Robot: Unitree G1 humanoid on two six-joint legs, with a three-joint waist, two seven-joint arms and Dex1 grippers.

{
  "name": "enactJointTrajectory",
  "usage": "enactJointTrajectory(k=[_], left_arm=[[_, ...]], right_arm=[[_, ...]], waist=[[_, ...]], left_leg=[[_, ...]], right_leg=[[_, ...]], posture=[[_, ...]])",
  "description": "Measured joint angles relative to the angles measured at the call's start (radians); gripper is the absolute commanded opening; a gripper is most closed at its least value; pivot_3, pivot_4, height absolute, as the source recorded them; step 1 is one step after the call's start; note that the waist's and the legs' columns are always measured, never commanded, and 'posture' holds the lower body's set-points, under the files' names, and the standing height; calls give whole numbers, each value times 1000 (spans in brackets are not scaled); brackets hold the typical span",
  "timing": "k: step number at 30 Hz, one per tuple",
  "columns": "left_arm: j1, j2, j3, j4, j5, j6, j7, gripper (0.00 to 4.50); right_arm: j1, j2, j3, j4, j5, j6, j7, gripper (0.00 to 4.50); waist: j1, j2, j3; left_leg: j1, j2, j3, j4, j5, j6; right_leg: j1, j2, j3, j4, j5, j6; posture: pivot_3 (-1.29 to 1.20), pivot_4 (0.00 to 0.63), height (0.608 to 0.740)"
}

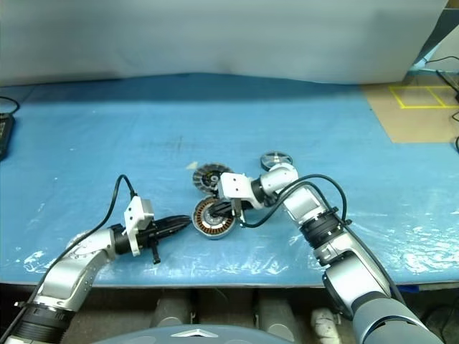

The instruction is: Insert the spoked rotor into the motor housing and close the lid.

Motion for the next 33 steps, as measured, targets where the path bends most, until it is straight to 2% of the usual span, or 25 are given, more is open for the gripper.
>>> enactJointTrajectory(k=[20,33], left_arm=[[7,-4,19,92,0,-84,-27,347],[10,-12,21,122,0,-124,-33,347]], right_arm=[[-15,-6,-27,0,15,1,-21,26],[-23,7,-28,89,-2,-17,-41,26]], waist=[[-1,0,0],[0,0,0]], left_leg=[[0,0,0,0,0,0],[0,0,0,0,0,0]], right_leg=[[0,0,0,0,0,0],[0,0,0,0,0,0]], posture=[[0,150,740],[0,150,740]])
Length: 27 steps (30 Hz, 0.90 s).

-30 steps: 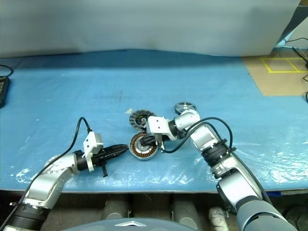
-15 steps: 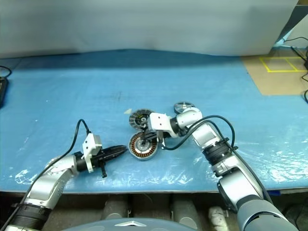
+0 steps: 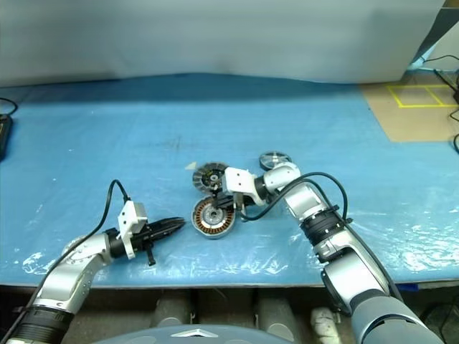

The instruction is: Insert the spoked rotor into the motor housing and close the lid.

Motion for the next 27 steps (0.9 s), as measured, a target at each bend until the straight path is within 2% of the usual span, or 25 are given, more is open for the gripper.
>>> enactJointTrajectory(k=[17,27], left_arm=[[-24,-24,-17,41,18,-20,-17,347],[-17,-24,-31,-45,17,47,11,347]], right_arm=[[20,-28,0,-53,3,20,26,26],[30,-35,-2,-67,12,41,40,26]], waist=[[1,0,0],[1,0,0]], left_leg=[[0,0,0,0,0,0],[0,0,0,0,0,0]], right_leg=[[0,0,0,0,0,0],[0,0,0,0,0,0]], posture=[[0,150,740],[0,150,740]])
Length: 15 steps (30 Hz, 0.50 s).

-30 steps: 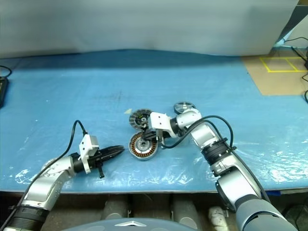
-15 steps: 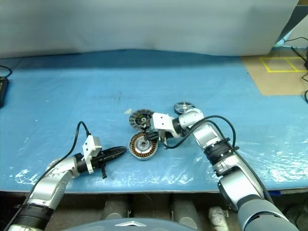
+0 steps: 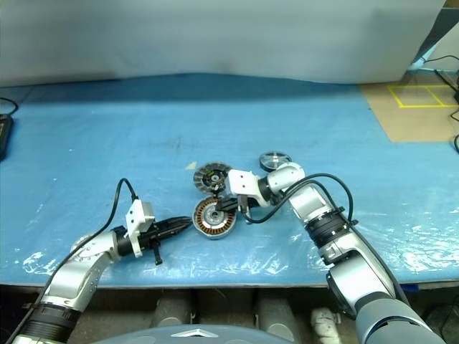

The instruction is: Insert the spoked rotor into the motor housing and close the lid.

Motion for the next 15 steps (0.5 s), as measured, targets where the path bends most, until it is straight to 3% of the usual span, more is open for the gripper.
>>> enactJointTrajectory(k=[15], left_arm=[[-37,-20,-13,99,7,-49,-24,347]], right_arm=[[20,-13,-2,-66,45,69,34,26]], waist=[[-1,0,0]], left_leg=[[0,0,0,0,0,0]], right_leg=[[0,0,0,0,0,0]], posture=[[0,150,740]])
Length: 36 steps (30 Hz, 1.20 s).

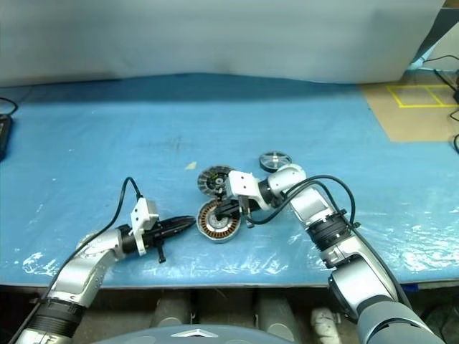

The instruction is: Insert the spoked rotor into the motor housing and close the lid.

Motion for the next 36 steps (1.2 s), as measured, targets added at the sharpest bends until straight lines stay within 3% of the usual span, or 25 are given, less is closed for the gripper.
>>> enactJointTrajectory(k=[18,36], left_arm=[[5,-13,1,59,12,-95,-14,347],[6,0,0,-101,8,67,46,347]], right_arm=[[5,-10,-2,16,-12,-10,-13,26],[18,-54,-3,-45,-4,3,28,26]], waist=[[0,0,0],[1,0,0]], left_leg=[[0,0,0,0,0,0],[0,0,0,0,0,0]], right_leg=[[0,0,0,0,0,0],[0,0,0,0,0,0]], posture=[[0,150,740],[0,150,740]])
